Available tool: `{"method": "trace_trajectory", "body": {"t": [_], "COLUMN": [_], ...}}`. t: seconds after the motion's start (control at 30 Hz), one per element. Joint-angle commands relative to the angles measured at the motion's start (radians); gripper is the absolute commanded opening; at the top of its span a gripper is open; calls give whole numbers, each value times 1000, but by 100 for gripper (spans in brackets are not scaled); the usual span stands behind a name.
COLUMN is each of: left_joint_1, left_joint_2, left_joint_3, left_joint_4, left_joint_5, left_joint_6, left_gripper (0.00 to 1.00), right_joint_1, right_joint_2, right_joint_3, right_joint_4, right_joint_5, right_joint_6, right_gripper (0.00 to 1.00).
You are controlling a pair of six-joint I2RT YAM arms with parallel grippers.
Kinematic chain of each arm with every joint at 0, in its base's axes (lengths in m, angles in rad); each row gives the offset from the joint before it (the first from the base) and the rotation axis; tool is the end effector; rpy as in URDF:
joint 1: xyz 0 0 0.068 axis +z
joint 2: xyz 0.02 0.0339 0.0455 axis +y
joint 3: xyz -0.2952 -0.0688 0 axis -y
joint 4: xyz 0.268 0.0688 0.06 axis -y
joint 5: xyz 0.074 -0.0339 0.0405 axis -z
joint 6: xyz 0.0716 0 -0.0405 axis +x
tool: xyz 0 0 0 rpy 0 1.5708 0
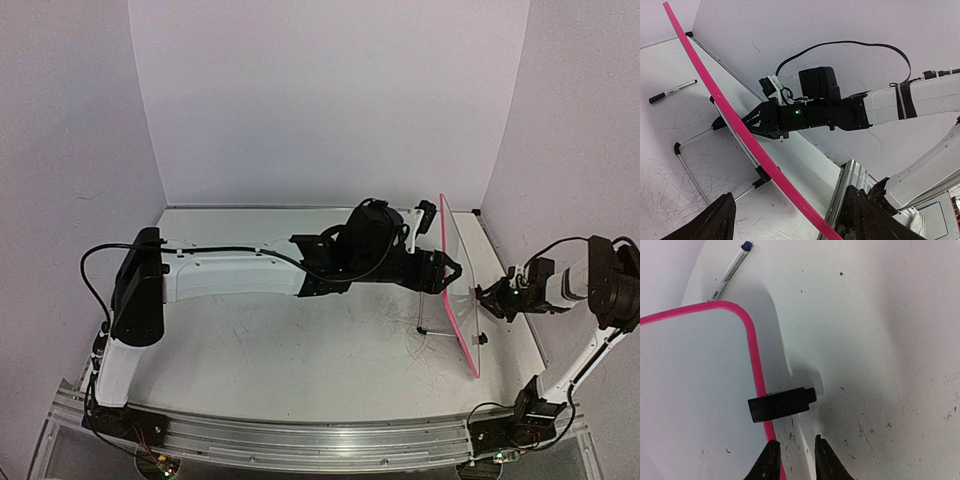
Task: Write a sentence on the whiteboard
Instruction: Move the whiteboard stand to the center of the board.
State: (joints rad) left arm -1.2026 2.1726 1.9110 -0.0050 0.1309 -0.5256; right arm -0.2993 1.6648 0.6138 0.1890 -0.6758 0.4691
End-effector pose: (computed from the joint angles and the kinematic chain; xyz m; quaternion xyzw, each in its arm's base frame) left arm 0.2077 -0.5644 0.3073 0.3008 0.7349 -0.4943 0.3537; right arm 0.3165 -0.0508 0.1060 0.2250 0.8634 0.3375 0.2999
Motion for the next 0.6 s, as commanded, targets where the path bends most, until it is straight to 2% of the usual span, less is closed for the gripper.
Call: {"method": "trace_trajectory", "body": {"t": [0.0, 0.17, 0.3, 0.57], "left_joint_1": [3, 3, 3, 3], "left_joint_2": [8, -17, -33, -103], "left_joint_3": [52, 17, -6, -99], "left_joint_4": [-42, -44, -46, -49], "left_joint_5": [-46, -84, -101, -182], "left_joint_6": [1, 8, 10, 10], "left_gripper": [77, 74, 70, 63], "right_joint_1": [28, 50, 132, 238], "right_joint_2": [31, 25, 63, 50], "right_joint_3": [-40, -40, -23, -60], "right_joint_4": [3, 3, 9, 124], "right_joint_5": [-98, -136, -152, -188], "right_joint_6": [-10, 5, 46, 186], "right_gripper": [23, 22, 22, 22]}}
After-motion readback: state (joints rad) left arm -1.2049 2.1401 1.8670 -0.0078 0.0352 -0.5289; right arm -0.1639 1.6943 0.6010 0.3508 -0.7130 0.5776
